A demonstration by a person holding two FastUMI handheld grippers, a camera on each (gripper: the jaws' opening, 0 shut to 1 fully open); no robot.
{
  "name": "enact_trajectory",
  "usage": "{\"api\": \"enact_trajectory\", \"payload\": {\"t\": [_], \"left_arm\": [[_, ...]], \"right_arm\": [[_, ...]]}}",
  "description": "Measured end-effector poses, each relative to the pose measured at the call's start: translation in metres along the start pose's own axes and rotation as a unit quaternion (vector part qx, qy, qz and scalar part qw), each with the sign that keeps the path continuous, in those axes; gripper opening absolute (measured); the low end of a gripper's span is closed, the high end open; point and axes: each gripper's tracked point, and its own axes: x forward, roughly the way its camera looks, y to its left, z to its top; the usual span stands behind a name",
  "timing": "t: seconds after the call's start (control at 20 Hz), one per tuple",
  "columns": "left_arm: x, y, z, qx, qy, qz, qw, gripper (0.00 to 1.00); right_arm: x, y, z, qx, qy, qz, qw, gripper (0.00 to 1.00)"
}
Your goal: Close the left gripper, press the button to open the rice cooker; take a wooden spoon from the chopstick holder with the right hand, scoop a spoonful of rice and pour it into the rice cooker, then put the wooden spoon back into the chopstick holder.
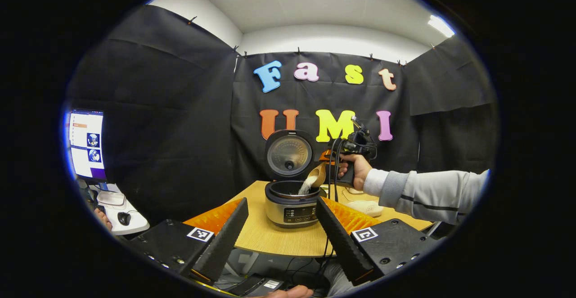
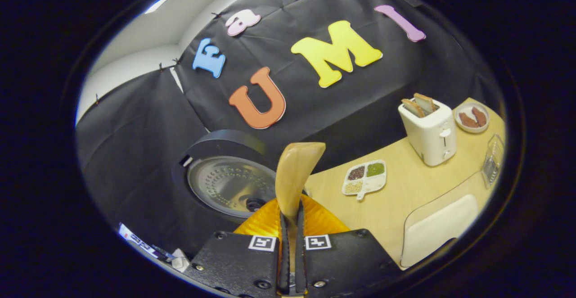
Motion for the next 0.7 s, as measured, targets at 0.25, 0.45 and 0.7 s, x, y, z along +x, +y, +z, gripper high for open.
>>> {"api": "enact_trajectory", "payload": {"t": [0.25, 0.45, 0.7], "left_arm": [[-0.001, 0.007, -0.004, 0.001, 0.003, 0.008, 1.000, 0.96], [-0.002, 0.008, -0.005, 0.000, 0.003, 0.008, 1.000, 0.96], [-0.003, 0.005, -0.007, 0.000, 0.005, 0.006, 1.000, 0.96]], "right_arm": [[-0.004, 0.014, 0.011, -0.073, -0.021, 0.009, 0.997, 0.10], [-0.007, 0.036, 0.001, -0.144, -0.025, 0.021, 0.989, 0.10], [-0.013, 0.076, -0.018, -0.388, -0.051, 0.041, 0.919, 0.10]]}}
